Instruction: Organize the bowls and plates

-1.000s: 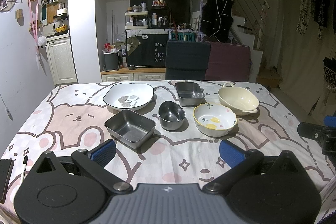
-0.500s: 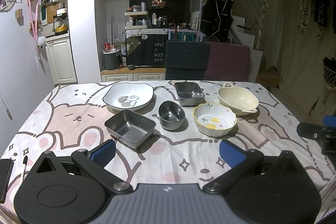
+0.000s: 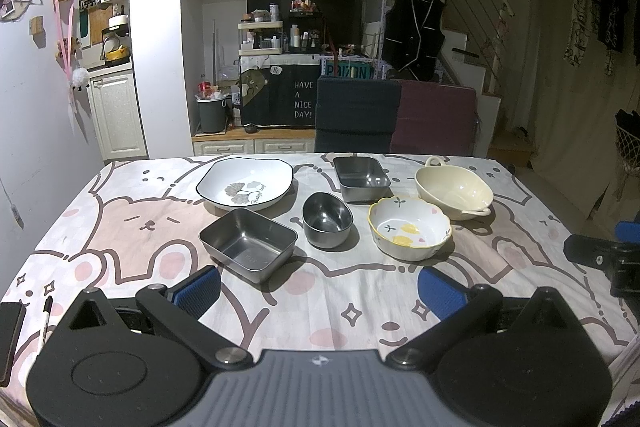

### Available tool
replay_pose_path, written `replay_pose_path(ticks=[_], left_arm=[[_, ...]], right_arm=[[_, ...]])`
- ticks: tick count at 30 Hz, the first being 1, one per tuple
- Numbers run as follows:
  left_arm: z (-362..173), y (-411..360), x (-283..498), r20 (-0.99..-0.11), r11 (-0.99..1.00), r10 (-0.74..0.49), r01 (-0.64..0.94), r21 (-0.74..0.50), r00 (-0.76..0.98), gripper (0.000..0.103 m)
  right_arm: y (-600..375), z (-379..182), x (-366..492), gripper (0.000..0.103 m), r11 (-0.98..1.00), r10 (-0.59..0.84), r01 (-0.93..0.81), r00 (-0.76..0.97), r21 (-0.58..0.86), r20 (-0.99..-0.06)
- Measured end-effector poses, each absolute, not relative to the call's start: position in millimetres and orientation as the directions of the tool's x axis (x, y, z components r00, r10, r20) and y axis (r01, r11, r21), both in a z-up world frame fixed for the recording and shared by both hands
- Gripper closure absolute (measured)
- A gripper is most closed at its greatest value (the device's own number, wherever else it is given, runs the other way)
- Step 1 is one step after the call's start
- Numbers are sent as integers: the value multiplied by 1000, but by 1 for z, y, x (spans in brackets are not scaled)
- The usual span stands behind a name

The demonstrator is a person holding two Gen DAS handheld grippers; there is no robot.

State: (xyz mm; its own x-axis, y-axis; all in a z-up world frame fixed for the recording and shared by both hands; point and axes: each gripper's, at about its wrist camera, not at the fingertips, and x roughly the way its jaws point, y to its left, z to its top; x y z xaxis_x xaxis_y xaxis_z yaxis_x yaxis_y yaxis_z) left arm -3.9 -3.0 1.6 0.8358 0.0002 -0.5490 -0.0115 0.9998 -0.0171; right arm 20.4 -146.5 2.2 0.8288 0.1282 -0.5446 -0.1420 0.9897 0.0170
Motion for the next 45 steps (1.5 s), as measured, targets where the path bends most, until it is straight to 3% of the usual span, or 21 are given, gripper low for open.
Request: replay_pose_path(ticks=[23, 36, 45], left_arm=[[3, 25, 70, -553, 993, 28, -88, -82, 832, 0], [28, 65, 137, -498, 993, 99, -120, -10, 861, 0], [36, 110, 208, -459, 998, 62, -69, 3, 886, 0]], right_arm=[[-117, 5, 74, 0, 979, 200, -190, 800, 77, -566], [-92, 19, 146, 0, 974, 191, -226, 842, -8, -505], [-71, 24, 205, 0, 962, 245, -274, 851, 5, -464]])
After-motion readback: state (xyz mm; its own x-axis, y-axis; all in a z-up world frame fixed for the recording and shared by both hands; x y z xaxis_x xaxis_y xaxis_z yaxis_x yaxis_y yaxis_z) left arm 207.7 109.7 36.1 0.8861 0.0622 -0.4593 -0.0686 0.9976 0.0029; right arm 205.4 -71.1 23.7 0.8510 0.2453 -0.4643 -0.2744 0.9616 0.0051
